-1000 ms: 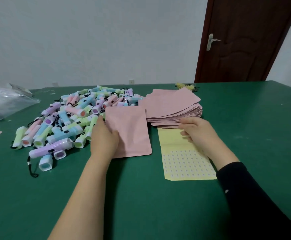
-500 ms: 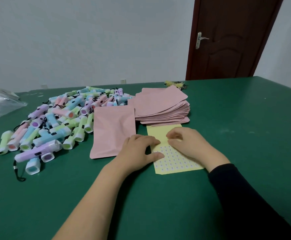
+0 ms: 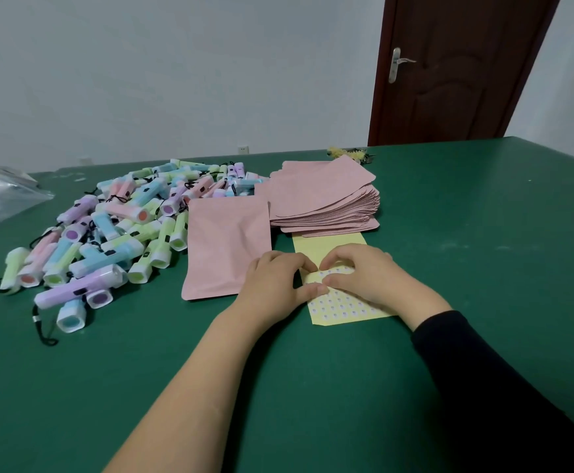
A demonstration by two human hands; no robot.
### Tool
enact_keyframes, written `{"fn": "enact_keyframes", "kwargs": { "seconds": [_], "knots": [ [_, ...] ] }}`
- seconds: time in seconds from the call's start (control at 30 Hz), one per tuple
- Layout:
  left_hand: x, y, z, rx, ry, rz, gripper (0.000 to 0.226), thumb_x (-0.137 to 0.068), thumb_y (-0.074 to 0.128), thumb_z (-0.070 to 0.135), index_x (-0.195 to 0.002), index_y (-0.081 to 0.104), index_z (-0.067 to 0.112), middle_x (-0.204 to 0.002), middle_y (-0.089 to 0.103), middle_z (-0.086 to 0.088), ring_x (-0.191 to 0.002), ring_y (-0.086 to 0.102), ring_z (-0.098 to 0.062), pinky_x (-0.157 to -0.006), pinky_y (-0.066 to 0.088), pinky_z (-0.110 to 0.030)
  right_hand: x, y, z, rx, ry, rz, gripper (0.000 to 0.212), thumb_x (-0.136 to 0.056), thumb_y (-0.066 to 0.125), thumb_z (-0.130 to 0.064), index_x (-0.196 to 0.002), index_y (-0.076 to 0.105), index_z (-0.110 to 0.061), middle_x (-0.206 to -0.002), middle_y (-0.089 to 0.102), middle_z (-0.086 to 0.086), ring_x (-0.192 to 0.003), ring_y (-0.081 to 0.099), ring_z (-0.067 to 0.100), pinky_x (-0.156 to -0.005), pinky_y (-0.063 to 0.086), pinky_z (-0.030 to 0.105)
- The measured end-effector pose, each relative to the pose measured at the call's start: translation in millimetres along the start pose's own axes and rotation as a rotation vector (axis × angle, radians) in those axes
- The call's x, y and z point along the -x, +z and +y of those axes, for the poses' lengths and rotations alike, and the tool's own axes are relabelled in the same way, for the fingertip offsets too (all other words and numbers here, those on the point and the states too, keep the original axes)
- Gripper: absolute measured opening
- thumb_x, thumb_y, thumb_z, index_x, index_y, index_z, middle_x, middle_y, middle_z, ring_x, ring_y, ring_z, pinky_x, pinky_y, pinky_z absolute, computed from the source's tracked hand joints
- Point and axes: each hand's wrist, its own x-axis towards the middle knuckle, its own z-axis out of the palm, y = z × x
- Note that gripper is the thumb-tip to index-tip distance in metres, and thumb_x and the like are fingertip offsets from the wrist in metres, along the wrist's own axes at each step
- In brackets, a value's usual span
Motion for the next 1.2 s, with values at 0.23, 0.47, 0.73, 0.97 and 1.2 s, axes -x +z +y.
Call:
{"fn": "enact_keyframes", "kwargs": {
  "seconds": [0.23,0.47,0.73,0.97,1.2],
  "knots": [
    [1.7,-0.9,2.7,-0.002,0.002,0.021,0.037,-0.086,0.065,0.053,-0.115,0.060,0.030,-0.116,0.061,0.009,-0.124,0.040,-0.017,-0.104,0.028,-0.033,-1.2,4.7,-1.6,0.041,-0.010,0.056,0.012,-0.088,0.066,-0.040,-0.086,0.056,-0.047,-0.106,0.055,-0.024,-0.116,0.048,0.008,-0.114,0.003,0.063],
    [1.5,-1.2,4.3,-0.003,-0.002,0.031,0.039,-0.086,0.065,0.053,-0.115,0.059,0.027,-0.116,0.060,0.007,-0.121,0.041,-0.016,-0.101,0.029,-0.031,-2.5,9.7,-1.6,0.059,-0.036,0.096,0.015,-0.089,0.065,-0.038,-0.081,0.055,-0.047,-0.103,0.061,-0.024,-0.099,0.047,0.000,-0.113,0.003,0.063],
    [1.7,-0.9,4.6,-0.019,-0.002,0.024,0.039,-0.087,0.063,0.054,-0.115,0.057,0.028,-0.114,0.060,0.009,-0.118,0.043,-0.016,-0.099,0.029,-0.031,-2.6,9.6,-3.1,0.052,-0.028,0.101,0.012,-0.089,0.065,-0.036,-0.088,0.058,-0.045,-0.100,0.060,-0.025,-0.097,0.049,0.000,-0.115,0.002,0.062],
    [2.1,-0.9,4.7,-0.025,0.002,0.021,0.039,-0.087,0.062,0.054,-0.116,0.057,0.028,-0.113,0.059,0.009,-0.117,0.043,-0.016,-0.099,0.030,-0.031,-0.4,8.4,-5.2,0.049,-0.031,0.097,0.013,-0.090,0.065,-0.035,-0.085,0.057,-0.044,-0.100,0.061,-0.024,-0.099,0.051,0.001,-0.115,0.004,0.061],
    [2.1,-1.1,6.3,-0.028,-0.003,0.024,0.040,-0.088,0.062,0.053,-0.118,0.057,0.027,-0.116,0.060,0.008,-0.119,0.043,-0.017,-0.100,0.030,-0.032,0.3,8.3,-7.2,0.049,-0.044,0.091,0.019,-0.089,0.066,-0.034,-0.079,0.055,-0.045,-0.097,0.061,-0.024,-0.097,0.051,0.001,-0.115,0.004,0.060]
  ]
}}
